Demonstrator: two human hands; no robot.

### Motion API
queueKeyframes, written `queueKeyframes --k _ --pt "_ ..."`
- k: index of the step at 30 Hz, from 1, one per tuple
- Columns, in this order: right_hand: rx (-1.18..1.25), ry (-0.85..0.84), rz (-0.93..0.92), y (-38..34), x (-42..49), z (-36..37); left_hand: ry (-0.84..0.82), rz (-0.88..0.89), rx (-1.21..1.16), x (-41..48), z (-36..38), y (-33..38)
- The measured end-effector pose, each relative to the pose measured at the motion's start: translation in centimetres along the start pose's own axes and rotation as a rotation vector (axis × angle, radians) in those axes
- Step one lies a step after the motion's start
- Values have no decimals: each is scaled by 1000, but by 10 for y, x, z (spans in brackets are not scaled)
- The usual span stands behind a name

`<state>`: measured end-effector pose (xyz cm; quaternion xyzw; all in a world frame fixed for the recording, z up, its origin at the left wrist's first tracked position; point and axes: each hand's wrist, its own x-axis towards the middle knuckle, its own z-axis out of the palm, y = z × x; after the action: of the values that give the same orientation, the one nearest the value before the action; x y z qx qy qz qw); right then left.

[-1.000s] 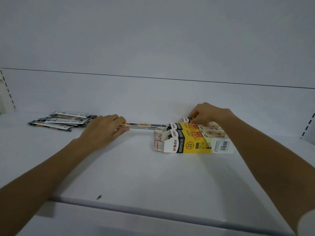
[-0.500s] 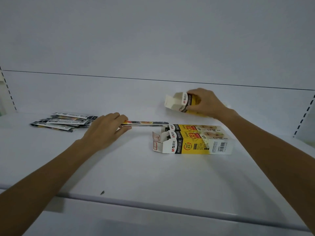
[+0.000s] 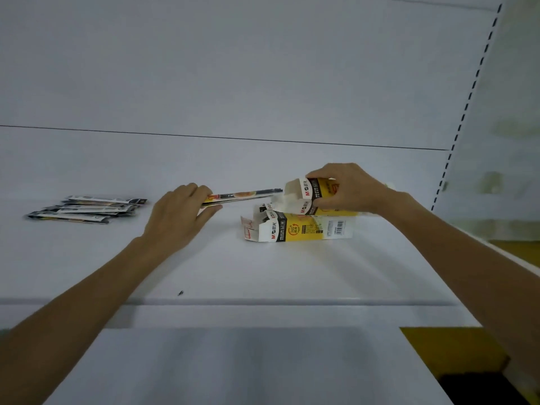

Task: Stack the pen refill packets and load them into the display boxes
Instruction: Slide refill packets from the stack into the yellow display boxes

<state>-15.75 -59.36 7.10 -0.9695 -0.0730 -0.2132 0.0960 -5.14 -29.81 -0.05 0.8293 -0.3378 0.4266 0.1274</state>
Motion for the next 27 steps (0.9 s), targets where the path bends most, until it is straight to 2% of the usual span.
queueKeyframes --k 4,14,17,20,24,27 --pt "89 -71 69 -24 -24 4 -47 121 51 -11 -12 14" --pt "130 -255 165 -52 -59 22 -132 197 46 -56 -39 20" --pt "108 -234 176 -50 -60 26 -142 213 34 -64 -42 15" --pt "240 -209 209 -49 -58 37 -170 261 68 -67 -42 14" --pt "341 -152 151 -68 -48 54 -228 222 89 -64 -38 15" --pt "177 -128 36 -79 -39 67 -414 150 -4 -56 -34 26"
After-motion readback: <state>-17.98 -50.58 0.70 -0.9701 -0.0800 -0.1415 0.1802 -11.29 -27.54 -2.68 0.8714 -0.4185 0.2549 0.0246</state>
